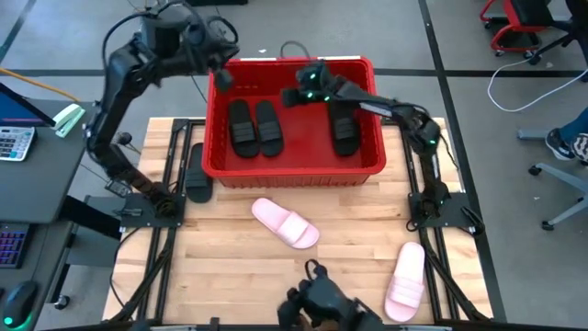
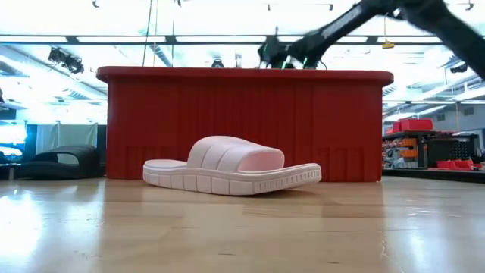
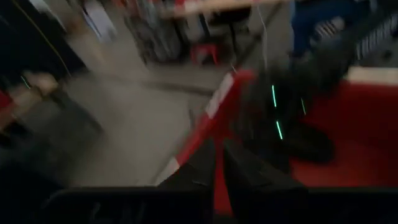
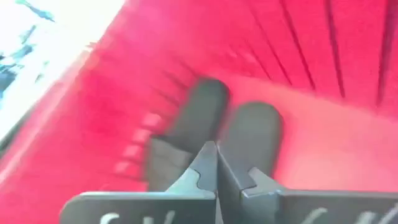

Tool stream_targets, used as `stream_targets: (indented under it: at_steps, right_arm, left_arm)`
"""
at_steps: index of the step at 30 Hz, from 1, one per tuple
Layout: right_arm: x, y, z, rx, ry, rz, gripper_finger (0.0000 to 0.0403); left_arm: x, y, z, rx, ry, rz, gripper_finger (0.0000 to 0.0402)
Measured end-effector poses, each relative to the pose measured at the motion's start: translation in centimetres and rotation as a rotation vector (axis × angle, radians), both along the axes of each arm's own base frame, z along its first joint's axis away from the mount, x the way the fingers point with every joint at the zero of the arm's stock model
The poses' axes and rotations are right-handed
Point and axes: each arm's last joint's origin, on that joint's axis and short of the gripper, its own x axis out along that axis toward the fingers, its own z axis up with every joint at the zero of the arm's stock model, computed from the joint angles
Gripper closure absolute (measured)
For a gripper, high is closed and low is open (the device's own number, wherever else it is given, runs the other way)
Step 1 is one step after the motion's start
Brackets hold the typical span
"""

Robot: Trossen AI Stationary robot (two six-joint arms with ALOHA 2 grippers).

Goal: Pick and place slides into bin
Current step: Put the black slide into the bin

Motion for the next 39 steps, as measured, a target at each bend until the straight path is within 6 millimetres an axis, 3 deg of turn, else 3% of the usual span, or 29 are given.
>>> stream_targets:
  at_steps: [6, 9, 11, 15, 20, 26, 30, 39]
  right_arm:
    - [-3.6, 4.5, 10.4, -0.295, -0.079, 0.159, 0.0395]
    - [-5.6, 6.9, 13.9, -0.385, -0.093, 0.186, 0.0392]
    - [-6.9, 8.5, 15.9, -0.429, -0.112, 0.192, 0.0391]
    - [-9.1, 11.4, 18.8, -0.455, -0.149, 0.208, 0.0390]
    - [-11.0, 14.6, 19.9, -0.375, -0.106, 0.233, 0.0378]
    - [-11.9, 18.4, 18.8, -0.251, 0.083, 0.277, 0.0342]
    - [-11.8, 20.7, 18.1, -0.232, 0.187, 0.283, 0.0329]
    - [-11.0, 25.0, 18.2, -0.225, 0.168, 0.409, 0.0329]
  left_arm:
    - [-3.4, -3.3, -1.7, -0.291, 0.145, 0.064, 0.0321]
    - [-4.6, -4.0, -2.8, -0.417, 0.240, 0.174, 0.0294]
    - [-4.7, -4.0, -3.1, -0.451, 0.192, 0.240, 0.0275]
    - [-5.2, -4.5, -3.7, -0.509, 0.187, 0.231, 0.0239]
    - [-4.9, -4.6, -6.0, -0.629, 0.200, 0.321, 0.0216]
    - [-5.7, -6.8, -11.4, -0.788, 0.328, 0.330, 0.0223]
    - [-7.5, -9.2, -14.0, -0.861, 0.347, 0.337, 0.0231]
    - [-11.9, -13.7, -16.3, -1.008, 0.245, 0.274, 0.0226]
